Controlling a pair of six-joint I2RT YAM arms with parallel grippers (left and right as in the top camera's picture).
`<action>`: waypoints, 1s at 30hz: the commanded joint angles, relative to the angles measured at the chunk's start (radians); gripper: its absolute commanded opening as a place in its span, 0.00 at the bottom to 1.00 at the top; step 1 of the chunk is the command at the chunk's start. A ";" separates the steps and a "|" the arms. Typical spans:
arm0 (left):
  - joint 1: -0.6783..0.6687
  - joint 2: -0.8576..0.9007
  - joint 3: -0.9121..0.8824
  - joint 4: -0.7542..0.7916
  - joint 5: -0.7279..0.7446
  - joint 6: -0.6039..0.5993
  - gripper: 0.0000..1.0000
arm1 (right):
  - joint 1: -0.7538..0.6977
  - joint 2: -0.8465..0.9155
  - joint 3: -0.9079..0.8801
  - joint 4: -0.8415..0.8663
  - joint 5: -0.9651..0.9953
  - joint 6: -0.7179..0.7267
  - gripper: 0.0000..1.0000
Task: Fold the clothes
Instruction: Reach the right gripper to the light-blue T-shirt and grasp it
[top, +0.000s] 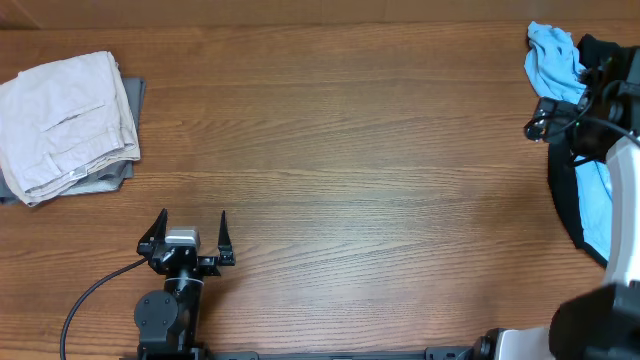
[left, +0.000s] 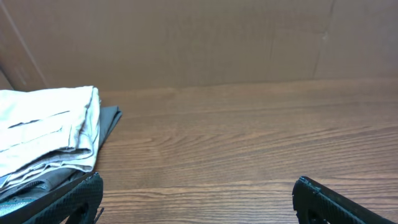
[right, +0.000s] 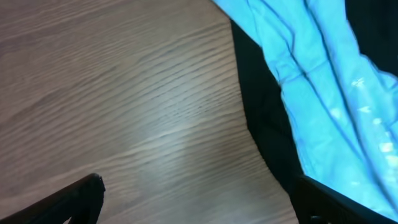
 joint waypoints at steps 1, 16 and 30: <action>0.004 -0.012 -0.006 0.001 -0.008 0.019 1.00 | -0.071 0.059 0.025 0.016 -0.021 0.087 1.00; 0.004 -0.012 -0.006 0.001 -0.008 0.019 1.00 | -0.176 0.327 0.025 0.185 0.137 0.156 0.53; 0.004 -0.012 -0.006 0.001 -0.008 0.019 1.00 | -0.176 0.470 0.019 0.293 0.187 0.145 0.53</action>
